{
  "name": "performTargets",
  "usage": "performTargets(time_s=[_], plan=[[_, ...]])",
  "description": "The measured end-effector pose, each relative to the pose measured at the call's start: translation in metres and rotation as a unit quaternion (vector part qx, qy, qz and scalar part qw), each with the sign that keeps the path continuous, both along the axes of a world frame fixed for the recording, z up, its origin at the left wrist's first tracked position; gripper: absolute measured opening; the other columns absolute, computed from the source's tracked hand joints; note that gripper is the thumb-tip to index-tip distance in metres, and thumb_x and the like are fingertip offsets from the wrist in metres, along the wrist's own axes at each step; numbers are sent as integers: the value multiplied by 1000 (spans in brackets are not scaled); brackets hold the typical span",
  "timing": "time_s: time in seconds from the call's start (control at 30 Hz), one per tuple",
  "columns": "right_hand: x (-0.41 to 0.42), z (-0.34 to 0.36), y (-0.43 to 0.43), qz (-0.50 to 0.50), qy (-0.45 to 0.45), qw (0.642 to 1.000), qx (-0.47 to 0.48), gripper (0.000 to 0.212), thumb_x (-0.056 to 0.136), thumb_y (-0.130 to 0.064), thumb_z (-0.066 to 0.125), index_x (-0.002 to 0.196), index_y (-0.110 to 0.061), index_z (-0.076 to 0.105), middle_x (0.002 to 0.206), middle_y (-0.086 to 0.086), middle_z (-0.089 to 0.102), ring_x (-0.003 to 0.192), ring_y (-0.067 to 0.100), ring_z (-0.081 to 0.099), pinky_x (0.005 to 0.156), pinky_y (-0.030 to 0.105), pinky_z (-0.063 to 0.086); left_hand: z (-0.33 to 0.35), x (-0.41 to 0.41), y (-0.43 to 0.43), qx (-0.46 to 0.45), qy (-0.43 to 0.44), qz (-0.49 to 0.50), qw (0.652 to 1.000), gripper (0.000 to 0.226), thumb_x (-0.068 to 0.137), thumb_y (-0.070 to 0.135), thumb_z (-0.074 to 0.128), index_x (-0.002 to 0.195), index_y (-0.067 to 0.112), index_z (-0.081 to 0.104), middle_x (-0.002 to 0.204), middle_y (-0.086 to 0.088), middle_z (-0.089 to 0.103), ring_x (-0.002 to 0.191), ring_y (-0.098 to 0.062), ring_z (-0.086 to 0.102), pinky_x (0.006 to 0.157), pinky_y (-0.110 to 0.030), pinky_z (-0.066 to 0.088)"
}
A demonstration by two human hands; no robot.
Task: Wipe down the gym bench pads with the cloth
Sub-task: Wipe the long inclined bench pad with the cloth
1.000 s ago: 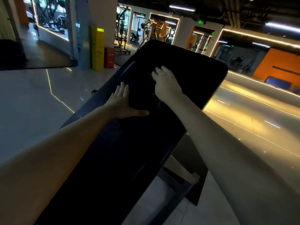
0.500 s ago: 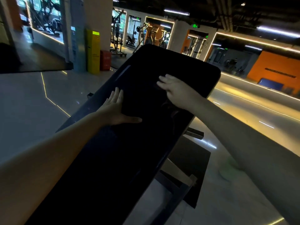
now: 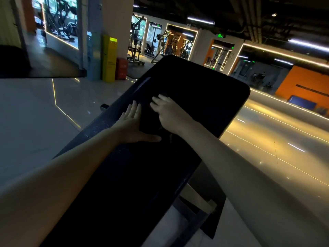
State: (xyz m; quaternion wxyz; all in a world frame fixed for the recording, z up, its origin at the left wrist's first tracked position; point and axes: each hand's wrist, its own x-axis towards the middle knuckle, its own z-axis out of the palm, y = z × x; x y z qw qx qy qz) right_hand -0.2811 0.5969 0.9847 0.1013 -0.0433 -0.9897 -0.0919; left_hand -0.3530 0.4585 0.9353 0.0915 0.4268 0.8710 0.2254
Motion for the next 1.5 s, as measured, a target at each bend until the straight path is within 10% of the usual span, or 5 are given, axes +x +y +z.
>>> performTargets(time_s=[0.2, 0.6, 1.0, 1.3, 1.5], plan=[[25, 19, 26, 97, -84, 991, -41, 55, 97, 7, 40, 148, -12, 37, 161, -1, 20, 149, 12, 7, 115, 18, 4, -2, -1, -1, -1, -8, 0, 1000, 150, 46, 85, 53, 152, 12, -24, 157, -4, -35, 146, -20, -27, 120, -38, -10], [-31, 38, 50, -41, 61, 997, -9, 56, 97, 3, 34, 151, -7, 29, 161, 9, 17, 149, 24, 9, 121, 30, 6, -6, -6, 0, 21, -6, -7, 1000, 151, 44, 88, 50, 152, 12, -25, 157, -3, -36, 145, -18, -30, 119, -36, -14], [19, 21, 26, 125, -100, 987, -10, 58, 91, 10, 45, 146, -9, 40, 158, 3, 26, 149, 18, 13, 121, 28, 7, -6, 2, -4, 29, -23, 18, 999, 150, 47, 84, 54, 152, 9, -23, 158, -6, -34, 146, -19, -27, 118, -34, -12], [-8, 83, 100, -97, 90, 991, 5, 52, 96, 7, 35, 148, 0, 33, 158, 16, 23, 148, 33, 14, 118, 34, 14, -12, -4, -2, 38, -10, 22, 999, 150, 47, 88, 51, 153, 12, -23, 158, -3, -33, 146, -18, -28, 116, -33, -15], [-62, 28, 12, -43, 57, 997, 37, 56, 93, 0, 44, 147, -1, 35, 156, 15, 29, 145, 31, 19, 119, 36, 16, -11, -1, -1, 33, 1, 45, 998, 152, 43, 89, 48, 154, 11, -20, 159, -3, -30, 147, -17, -25, 117, -32, -12]])
